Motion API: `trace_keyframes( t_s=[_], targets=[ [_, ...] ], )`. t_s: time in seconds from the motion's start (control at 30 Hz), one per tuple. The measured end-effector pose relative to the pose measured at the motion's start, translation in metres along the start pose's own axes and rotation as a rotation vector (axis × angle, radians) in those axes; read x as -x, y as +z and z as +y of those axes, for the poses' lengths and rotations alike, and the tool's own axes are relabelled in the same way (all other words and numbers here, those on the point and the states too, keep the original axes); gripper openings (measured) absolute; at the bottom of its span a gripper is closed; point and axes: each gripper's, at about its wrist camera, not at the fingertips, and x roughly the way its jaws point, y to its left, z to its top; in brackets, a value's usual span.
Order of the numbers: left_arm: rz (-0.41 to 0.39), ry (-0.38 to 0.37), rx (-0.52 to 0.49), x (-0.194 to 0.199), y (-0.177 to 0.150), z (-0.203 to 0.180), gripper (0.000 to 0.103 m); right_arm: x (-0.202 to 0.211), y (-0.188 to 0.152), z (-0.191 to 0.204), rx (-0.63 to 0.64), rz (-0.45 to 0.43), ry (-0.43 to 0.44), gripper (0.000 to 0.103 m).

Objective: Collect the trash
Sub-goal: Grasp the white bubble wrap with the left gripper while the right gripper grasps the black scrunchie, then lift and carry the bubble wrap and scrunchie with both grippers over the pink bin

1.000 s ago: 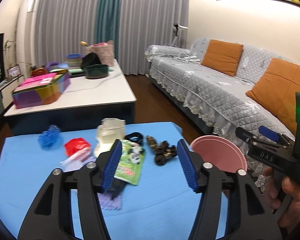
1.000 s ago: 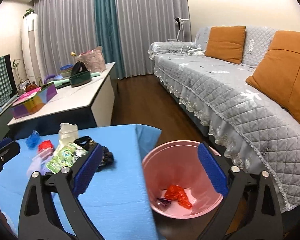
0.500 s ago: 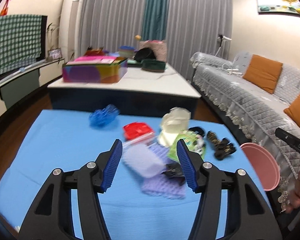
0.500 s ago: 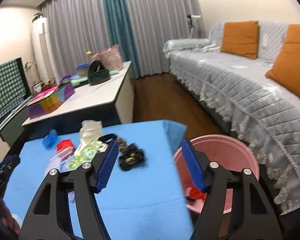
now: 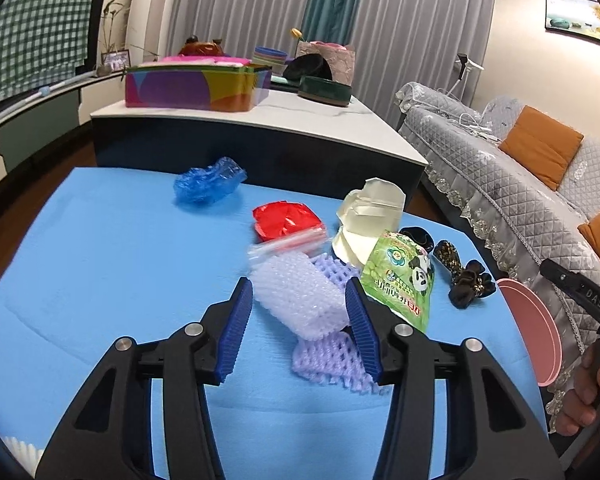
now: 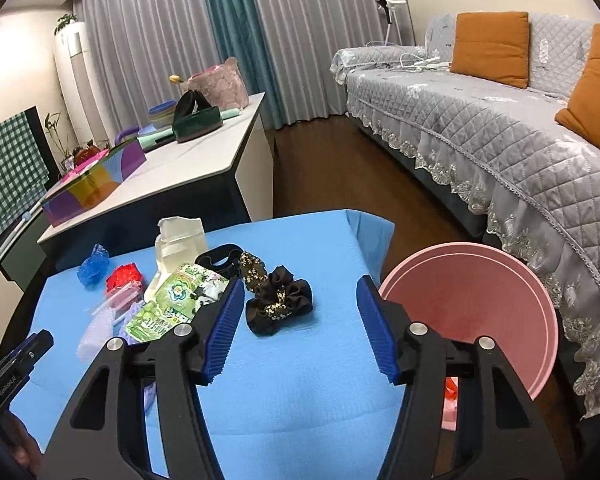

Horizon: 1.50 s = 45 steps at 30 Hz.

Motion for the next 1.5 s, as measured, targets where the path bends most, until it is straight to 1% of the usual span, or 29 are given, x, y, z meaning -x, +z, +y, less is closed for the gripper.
trace_keyframes(
  t_s=[0.2, 0.33, 0.43, 0.5, 0.53, 0.57, 0.63, 0.7, 0.73, 0.77, 0.83, 0.9, 0.93, 0.97, 1.03, 1.07, 1.2, 1.5],
  targets=[
    [0.028, 0.003, 0.004, -0.024, -0.001, -0.002, 0.048, -0.032, -0.002, 0.002, 0.005, 0.048, 0.007, 0.059],
    [0.062, 0.004, 0.008, -0.041, -0.003, -0.001, 0.048, -0.051, -0.002, 0.008, 0.017, 0.073, 0.014, 0.06],
    [0.101, 0.015, 0.007, -0.052, -0.006, 0.001, 0.048, -0.068, -0.005, 0.01, 0.011, 0.11, 0.016, 0.064],
    [0.126, 0.017, 0.018, -0.058, -0.009, 0.004, 0.046, -0.077, -0.008, 0.011, 0.006, 0.136, 0.012, 0.067],
    [0.134, 0.016, 0.019, -0.06, -0.01, 0.005, 0.045, -0.082, -0.009, 0.011, 0.002, 0.149, 0.01, 0.067],
    [0.144, 0.018, 0.017, -0.062, -0.011, 0.006, 0.038, -0.085, -0.01, 0.011, -0.002, 0.157, 0.012, 0.068],
    [0.157, 0.023, 0.016, -0.066, -0.013, 0.008, 0.034, -0.091, -0.013, 0.011, -0.011, 0.173, 0.016, 0.068],
    [0.161, 0.019, 0.022, -0.067, -0.013, 0.01, 0.025, -0.095, -0.014, 0.011, -0.011, 0.184, 0.014, 0.068],
    [0.162, 0.017, 0.022, -0.066, -0.013, 0.01, 0.022, -0.097, -0.015, 0.011, -0.011, 0.189, 0.013, 0.068],
    [0.16, 0.019, 0.019, -0.065, -0.012, 0.01, 0.018, -0.098, -0.016, 0.011, -0.011, 0.193, 0.015, 0.068],
    [0.146, 0.029, 0.008, -0.063, -0.01, 0.009, 0.015, -0.1, -0.017, 0.012, -0.007, 0.2, 0.021, 0.061],
    [0.137, 0.032, 0.009, -0.06, -0.008, 0.009, 0.014, -0.099, -0.017, 0.014, 0.004, 0.2, 0.037, 0.045],
    [0.132, 0.033, 0.007, -0.058, -0.007, 0.009, 0.014, -0.098, -0.016, 0.017, 0.017, 0.197, 0.044, 0.041],
    [0.129, 0.034, 0.005, -0.057, -0.006, 0.009, 0.013, -0.096, -0.016, 0.019, 0.03, 0.194, 0.045, 0.034],
    [0.119, 0.034, 0.002, -0.054, -0.004, 0.007, 0.013, -0.091, -0.015, 0.021, 0.047, 0.18, 0.049, 0.027],
    [0.113, 0.035, -0.002, -0.052, -0.003, 0.007, 0.013, -0.089, -0.014, 0.022, 0.05, 0.175, 0.053, 0.022],
    [0.084, 0.039, -0.021, -0.043, 0.0, 0.003, 0.013, -0.076, -0.01, 0.023, 0.061, 0.144, 0.062, 0.018],
    [0.019, 0.03, -0.062, -0.018, 0.006, -0.01, 0.013, -0.032, -0.001, 0.03, 0.103, 0.058, 0.091, 0.017]
  ],
)
